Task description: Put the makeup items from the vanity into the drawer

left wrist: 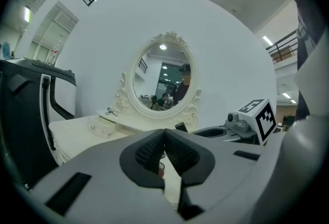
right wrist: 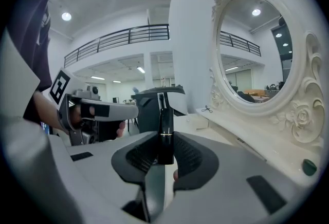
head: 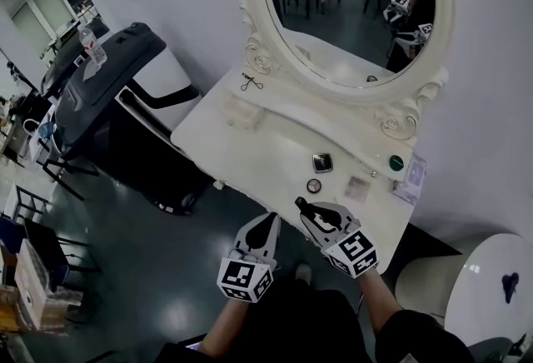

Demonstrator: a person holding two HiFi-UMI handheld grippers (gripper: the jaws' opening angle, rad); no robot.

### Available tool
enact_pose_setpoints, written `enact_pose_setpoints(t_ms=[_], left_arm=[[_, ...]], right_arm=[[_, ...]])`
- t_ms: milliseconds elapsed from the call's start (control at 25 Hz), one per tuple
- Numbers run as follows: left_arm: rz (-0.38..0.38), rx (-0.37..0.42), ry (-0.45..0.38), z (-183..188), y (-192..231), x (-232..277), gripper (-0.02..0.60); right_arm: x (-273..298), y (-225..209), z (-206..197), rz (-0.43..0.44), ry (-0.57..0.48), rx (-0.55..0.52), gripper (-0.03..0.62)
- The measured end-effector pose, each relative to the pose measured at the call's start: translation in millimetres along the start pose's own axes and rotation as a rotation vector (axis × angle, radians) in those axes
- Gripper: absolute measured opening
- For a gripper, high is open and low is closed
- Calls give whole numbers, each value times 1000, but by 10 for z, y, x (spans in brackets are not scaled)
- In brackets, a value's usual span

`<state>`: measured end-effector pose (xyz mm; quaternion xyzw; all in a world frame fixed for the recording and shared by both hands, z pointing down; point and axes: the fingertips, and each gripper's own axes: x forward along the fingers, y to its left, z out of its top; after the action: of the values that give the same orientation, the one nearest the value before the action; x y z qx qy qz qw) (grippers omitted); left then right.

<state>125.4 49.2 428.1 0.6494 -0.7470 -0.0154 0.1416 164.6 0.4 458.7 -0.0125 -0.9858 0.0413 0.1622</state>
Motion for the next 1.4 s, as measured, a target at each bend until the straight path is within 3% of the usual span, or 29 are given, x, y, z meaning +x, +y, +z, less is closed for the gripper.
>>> enact_pose_setpoints(t_ms=[280, 560, 1120, 1400], left_arm=[[106, -30, -40, 86, 298, -132, 14], [144, -36, -45, 149, 730, -156, 14], [56, -31, -44, 429, 1969, -79, 14], [10, -15, -36, 568, 2330, -45, 14]], right_arm=[[231, 113, 220, 37, -88, 51, 104], [663, 187, 391, 55, -103, 62, 104], [1821, 185, 783, -31, -92, 85, 104], [2115, 163, 935, -87, -89, 81, 104]])
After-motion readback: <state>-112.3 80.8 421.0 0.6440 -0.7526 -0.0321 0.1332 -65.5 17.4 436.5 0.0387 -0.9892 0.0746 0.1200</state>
